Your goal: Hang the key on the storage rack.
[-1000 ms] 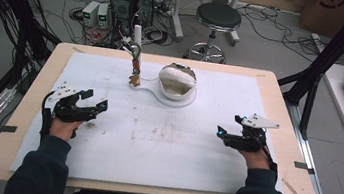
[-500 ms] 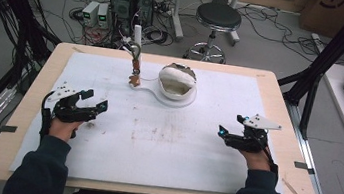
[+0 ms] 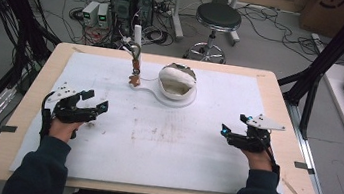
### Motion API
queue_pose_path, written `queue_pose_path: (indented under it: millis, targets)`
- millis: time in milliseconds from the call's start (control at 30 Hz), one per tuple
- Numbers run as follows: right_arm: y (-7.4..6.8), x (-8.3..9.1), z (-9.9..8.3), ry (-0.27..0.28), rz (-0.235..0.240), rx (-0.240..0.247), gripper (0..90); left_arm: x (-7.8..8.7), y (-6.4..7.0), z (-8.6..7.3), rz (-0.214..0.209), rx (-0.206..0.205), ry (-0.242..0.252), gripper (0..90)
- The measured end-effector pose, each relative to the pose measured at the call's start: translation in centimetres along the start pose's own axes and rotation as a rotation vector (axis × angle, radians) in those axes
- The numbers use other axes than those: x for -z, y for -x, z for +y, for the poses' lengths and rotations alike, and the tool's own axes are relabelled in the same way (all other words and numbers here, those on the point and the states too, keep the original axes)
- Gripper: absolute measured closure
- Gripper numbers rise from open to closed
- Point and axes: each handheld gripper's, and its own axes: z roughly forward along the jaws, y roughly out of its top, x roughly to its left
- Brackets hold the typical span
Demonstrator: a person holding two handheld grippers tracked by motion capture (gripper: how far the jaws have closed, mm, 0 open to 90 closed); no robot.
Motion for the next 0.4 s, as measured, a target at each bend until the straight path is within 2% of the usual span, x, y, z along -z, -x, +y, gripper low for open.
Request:
queue_pose_path:
  millis: [400]
  targets:
    - [0.18,-0.63,-0.04,-0.010,0.012,0.011,21.2,-0.28,-0.02,-0.13,0.001,-0.003,-0.013,20.2]
